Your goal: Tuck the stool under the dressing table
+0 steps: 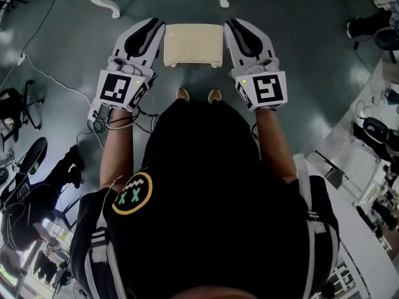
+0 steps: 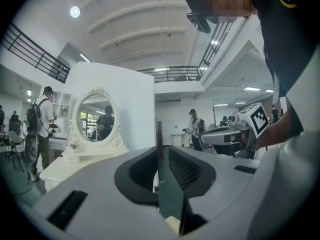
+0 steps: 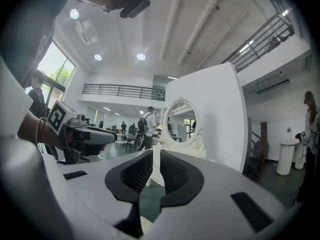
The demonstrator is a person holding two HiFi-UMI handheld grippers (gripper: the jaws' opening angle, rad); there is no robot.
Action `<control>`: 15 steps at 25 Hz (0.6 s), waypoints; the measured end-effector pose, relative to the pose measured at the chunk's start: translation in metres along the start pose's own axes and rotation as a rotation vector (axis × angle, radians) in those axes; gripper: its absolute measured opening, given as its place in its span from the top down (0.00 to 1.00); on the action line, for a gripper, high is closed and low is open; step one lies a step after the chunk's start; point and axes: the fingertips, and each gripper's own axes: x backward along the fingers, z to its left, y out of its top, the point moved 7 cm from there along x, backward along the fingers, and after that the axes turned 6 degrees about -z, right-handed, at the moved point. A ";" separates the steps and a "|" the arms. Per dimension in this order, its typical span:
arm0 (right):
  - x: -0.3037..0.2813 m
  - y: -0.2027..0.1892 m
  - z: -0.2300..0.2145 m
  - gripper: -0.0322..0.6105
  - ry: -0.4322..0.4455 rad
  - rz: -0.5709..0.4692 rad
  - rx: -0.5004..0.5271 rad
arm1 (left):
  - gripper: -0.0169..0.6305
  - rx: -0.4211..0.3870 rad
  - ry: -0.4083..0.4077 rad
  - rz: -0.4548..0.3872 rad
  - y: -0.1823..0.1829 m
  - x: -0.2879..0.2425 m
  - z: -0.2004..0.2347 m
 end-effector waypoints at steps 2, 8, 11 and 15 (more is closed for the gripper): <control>-0.001 0.001 -0.001 0.82 0.005 0.006 -0.007 | 0.81 -0.001 -0.011 0.007 0.000 -0.002 0.000; -0.006 0.001 0.003 0.56 0.035 0.007 -0.035 | 0.61 -0.015 -0.025 0.029 -0.004 0.000 0.002; -0.009 -0.002 0.005 0.38 0.049 0.011 -0.036 | 0.43 -0.038 -0.029 0.047 -0.010 0.002 0.003; -0.011 -0.006 0.005 0.13 0.059 0.020 -0.023 | 0.30 -0.055 -0.039 0.056 -0.015 0.002 0.001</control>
